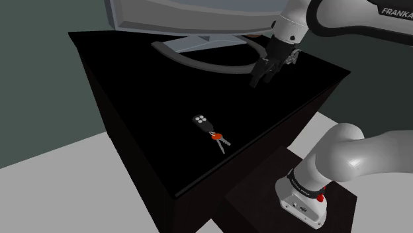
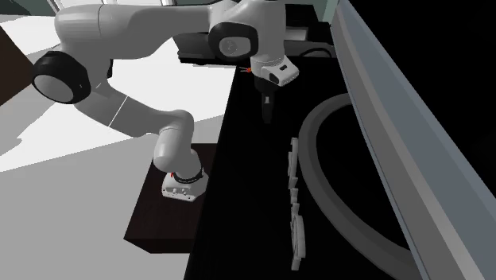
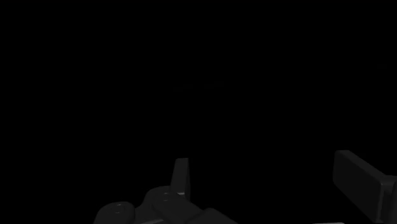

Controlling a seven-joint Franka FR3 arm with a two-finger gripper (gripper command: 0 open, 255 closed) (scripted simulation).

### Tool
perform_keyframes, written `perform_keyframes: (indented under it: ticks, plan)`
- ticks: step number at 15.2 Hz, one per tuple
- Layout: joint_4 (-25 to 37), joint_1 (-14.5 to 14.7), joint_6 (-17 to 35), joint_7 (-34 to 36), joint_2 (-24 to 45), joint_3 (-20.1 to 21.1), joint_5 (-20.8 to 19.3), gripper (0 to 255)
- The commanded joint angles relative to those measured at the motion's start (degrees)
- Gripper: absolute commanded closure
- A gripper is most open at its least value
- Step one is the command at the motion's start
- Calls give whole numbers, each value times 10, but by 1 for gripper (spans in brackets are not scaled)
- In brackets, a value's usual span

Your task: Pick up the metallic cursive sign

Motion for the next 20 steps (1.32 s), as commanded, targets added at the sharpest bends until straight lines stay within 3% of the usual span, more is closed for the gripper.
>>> perform_keyframes:
  ticks: [1, 20]
  plan:
    - [0, 0, 0, 0, 0, 0, 0, 0]
    - [193, -152, -19, 29, 190, -136, -97, 0]
